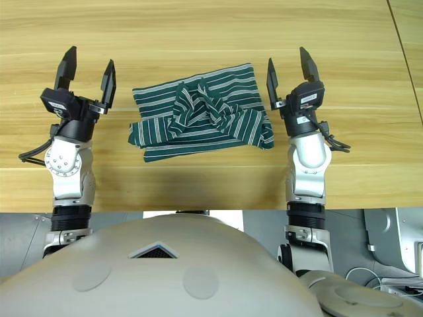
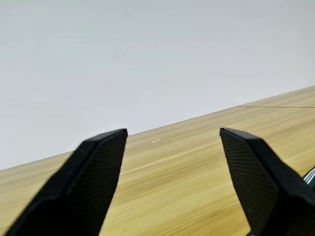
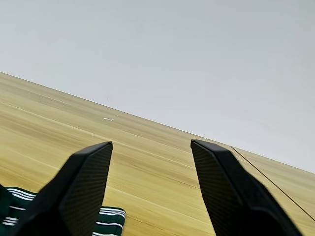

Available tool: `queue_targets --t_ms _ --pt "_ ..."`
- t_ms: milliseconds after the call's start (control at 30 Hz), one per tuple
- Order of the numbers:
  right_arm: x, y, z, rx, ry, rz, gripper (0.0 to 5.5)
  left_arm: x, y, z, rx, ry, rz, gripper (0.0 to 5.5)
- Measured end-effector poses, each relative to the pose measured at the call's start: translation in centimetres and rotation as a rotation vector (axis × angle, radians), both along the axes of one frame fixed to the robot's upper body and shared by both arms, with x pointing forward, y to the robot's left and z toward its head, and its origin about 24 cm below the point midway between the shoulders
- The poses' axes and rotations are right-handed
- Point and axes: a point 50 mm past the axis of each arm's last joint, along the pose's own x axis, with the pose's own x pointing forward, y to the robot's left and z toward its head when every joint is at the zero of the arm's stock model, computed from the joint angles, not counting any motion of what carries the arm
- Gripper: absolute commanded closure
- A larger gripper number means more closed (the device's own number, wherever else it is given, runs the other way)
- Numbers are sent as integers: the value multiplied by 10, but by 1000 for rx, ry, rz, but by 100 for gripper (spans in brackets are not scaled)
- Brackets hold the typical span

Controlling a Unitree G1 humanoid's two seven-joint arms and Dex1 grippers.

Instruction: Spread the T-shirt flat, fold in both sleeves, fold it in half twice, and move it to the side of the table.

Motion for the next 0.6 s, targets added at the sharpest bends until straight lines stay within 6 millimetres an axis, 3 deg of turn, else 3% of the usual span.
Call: queue_targets --t_ms 600 --pt "0 1 0 -1 3 7 253 0 0 1 3 -2 -1 213"
